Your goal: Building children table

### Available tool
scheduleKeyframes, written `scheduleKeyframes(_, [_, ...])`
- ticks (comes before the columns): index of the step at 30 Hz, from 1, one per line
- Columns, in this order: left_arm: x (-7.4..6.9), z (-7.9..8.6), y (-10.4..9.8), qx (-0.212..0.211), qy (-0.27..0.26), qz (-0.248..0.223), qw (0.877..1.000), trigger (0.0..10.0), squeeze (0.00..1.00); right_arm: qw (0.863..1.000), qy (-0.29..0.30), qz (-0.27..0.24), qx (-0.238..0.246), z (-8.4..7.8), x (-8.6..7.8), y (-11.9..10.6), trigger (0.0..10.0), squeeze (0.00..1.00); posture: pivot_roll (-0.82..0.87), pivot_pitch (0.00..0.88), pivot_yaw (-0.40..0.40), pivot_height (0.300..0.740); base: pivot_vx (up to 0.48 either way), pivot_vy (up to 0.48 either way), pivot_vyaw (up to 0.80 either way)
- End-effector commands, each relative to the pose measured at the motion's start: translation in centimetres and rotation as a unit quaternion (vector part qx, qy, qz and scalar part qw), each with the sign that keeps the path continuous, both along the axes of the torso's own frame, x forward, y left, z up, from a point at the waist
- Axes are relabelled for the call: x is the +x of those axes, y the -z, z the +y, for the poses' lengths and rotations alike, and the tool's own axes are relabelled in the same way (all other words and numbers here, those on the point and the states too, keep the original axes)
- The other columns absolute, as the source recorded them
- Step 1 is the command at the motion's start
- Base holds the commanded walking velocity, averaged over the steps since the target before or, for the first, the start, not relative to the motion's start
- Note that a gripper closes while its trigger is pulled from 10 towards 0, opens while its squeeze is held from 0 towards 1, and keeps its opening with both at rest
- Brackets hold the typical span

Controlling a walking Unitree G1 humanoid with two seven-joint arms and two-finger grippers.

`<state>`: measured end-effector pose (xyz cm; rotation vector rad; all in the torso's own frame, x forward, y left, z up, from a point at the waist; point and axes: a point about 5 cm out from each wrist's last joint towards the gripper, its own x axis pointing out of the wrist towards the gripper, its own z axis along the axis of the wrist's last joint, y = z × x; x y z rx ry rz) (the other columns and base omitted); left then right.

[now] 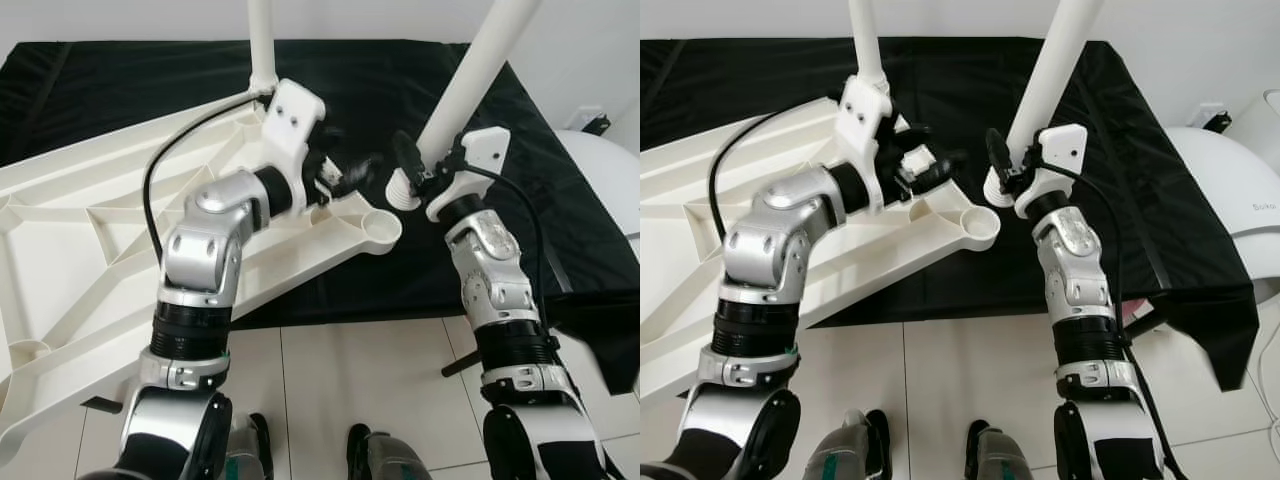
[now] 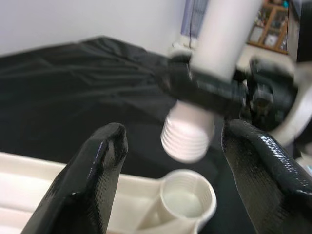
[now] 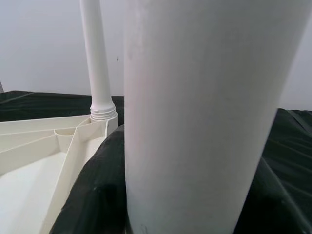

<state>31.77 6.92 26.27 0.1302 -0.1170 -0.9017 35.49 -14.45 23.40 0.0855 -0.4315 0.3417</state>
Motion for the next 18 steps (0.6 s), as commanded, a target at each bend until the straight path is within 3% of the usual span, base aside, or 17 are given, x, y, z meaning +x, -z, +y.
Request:
scheduleKeyframes(1, [0.4, 0.3, 0.6, 0.001, -0.085, -0.006, 0.996, 10.0, 0.0, 1.0, 0.0, -0.006, 0.005, -0.4, -0.2, -0.2, 10.0, 0.0, -0.08, 0.16, -0.011, 0.74, 0.0, 0.0, 0.0])
scheduleKeyframes(6, [0.0, -0.1, 4.6, 0.091, -0.091, 0.006, 0.992, 10.0, 0.0, 1.0, -0.004, -0.008, 0.013, -0.7, -0.4, -0.4, 10.0, 0.0, -0.08, 0.156, -0.005, 0.74, 0.0, 0.0, 0.0])
scheduleKeyframes(18, [-0.8, 0.1, 6.6, 0.103, -0.088, 0.03, 0.99, 10.0, 0.0, 0.999, -0.034, -0.001, 0.014, -0.6, -0.9, -0.1, 10.0, 0.0, -0.09, 0.126, -0.008, 0.74, 0.0, 0.0, 0.0])
